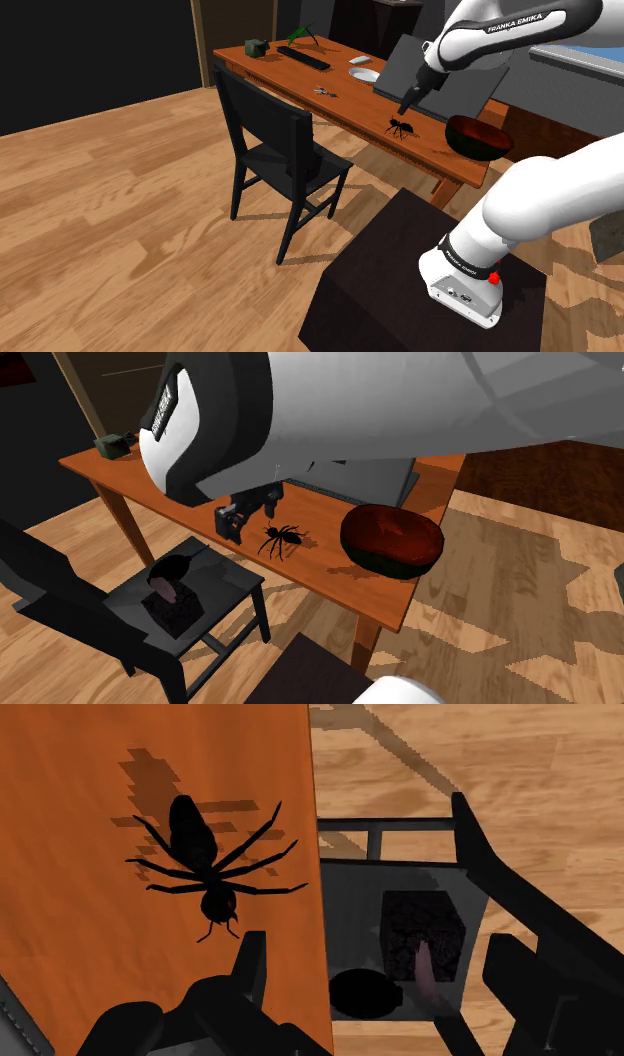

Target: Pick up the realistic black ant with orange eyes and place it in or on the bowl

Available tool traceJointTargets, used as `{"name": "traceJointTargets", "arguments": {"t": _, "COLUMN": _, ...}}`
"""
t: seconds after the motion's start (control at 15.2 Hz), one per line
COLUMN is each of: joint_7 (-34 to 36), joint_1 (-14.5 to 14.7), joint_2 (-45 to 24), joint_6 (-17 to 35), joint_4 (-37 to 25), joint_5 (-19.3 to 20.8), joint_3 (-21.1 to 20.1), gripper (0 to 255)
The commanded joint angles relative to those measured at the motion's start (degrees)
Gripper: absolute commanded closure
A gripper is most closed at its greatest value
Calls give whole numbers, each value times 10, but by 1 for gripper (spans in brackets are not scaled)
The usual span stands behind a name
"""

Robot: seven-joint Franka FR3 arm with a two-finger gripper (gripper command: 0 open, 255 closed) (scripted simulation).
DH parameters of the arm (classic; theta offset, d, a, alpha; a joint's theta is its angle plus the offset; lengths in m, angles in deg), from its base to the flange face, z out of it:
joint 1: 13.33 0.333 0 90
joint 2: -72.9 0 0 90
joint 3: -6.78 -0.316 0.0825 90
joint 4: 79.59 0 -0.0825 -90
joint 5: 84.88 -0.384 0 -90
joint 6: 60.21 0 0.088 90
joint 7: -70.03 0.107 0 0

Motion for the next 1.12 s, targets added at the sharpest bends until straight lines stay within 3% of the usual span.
{"name": "traceJointTargets", "arguments": {"t": 0.0, "joint_7": -28, "joint_1": 10, "joint_2": -36, "joint_6": 44, "joint_4": -8, "joint_5": -13, "joint_3": 31, "gripper": 0}}
{"name": "traceJointTargets", "arguments": {"t": 0.26, "joint_7": -113, "joint_1": 51, "joint_2": -121, "joint_6": 121, "joint_4": -40, "joint_5": -79, "joint_3": 109, "gripper": 0}}
{"name": "traceJointTargets", "arguments": {"t": 0.53, "joint_7": -237, "joint_1": 115, "joint_2": -211, "joint_6": 171, "joint_4": -82, "joint_5": -209, "joint_3": 194, "gripper": 0}}
{"name": "traceJointTargets", "arguments": {"t": 1.06, "joint_7": -344, "joint_1": 149, "joint_2": -300, "joint_6": 212, "joint_4": -92, "joint_5": -359, "joint_3": 212, "gripper": 0}}
